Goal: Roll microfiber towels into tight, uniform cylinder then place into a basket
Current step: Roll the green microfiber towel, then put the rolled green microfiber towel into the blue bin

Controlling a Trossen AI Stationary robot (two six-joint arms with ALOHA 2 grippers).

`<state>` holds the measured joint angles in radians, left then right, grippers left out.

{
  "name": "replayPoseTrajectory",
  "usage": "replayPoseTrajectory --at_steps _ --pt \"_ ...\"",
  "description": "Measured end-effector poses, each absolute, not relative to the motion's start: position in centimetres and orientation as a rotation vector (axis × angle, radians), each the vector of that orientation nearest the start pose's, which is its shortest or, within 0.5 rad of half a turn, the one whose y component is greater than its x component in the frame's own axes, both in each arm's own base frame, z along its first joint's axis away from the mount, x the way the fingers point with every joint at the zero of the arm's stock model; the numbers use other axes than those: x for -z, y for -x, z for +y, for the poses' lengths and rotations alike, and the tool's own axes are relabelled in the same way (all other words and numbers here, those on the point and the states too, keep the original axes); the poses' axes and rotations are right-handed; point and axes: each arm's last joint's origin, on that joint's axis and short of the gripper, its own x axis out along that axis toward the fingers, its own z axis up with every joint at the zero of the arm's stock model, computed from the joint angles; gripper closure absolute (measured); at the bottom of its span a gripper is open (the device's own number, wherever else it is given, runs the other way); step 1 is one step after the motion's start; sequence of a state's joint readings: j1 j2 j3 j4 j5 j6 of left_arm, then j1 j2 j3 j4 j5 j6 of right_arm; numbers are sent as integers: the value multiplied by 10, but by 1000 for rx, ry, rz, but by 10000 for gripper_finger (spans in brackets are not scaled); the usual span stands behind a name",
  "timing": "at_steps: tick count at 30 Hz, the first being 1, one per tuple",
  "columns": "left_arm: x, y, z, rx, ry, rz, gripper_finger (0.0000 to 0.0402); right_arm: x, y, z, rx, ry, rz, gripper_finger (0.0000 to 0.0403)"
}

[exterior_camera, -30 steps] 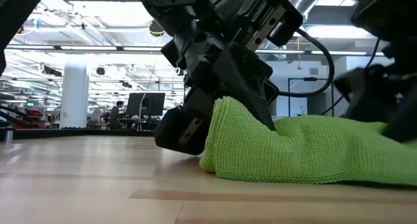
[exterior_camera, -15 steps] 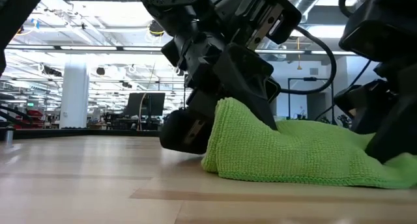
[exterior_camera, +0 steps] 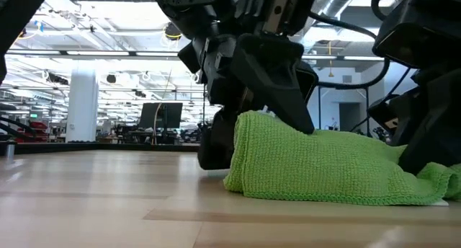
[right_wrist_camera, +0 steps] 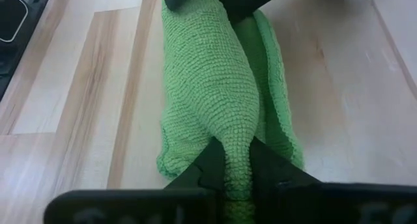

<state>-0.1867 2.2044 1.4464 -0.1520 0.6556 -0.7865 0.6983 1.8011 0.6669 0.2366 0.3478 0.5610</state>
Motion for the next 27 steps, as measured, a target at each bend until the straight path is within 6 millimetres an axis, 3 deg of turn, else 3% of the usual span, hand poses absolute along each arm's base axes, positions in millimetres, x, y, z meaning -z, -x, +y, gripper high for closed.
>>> replayPoseTrajectory --at_steps 9,14,18,23,27 --pt "-127 -432 -103 405 792 1209 232 -89 -234 183 -98 -78 836 347" --pt "-151 -420 -111 364 697 1212 232 -89 -234 183 -99 -78 836 347" --pt "-182 -407 -118 288 568 1151 232 -89 -234 184 -100 -79 837 347" --pt "-206 -391 -144 125 231 992 232 -89 -234 183 -94 -92 838 347" --pt "-199 -386 -172 44 32 898 232 -89 -234 183 -94 -94 838 347"
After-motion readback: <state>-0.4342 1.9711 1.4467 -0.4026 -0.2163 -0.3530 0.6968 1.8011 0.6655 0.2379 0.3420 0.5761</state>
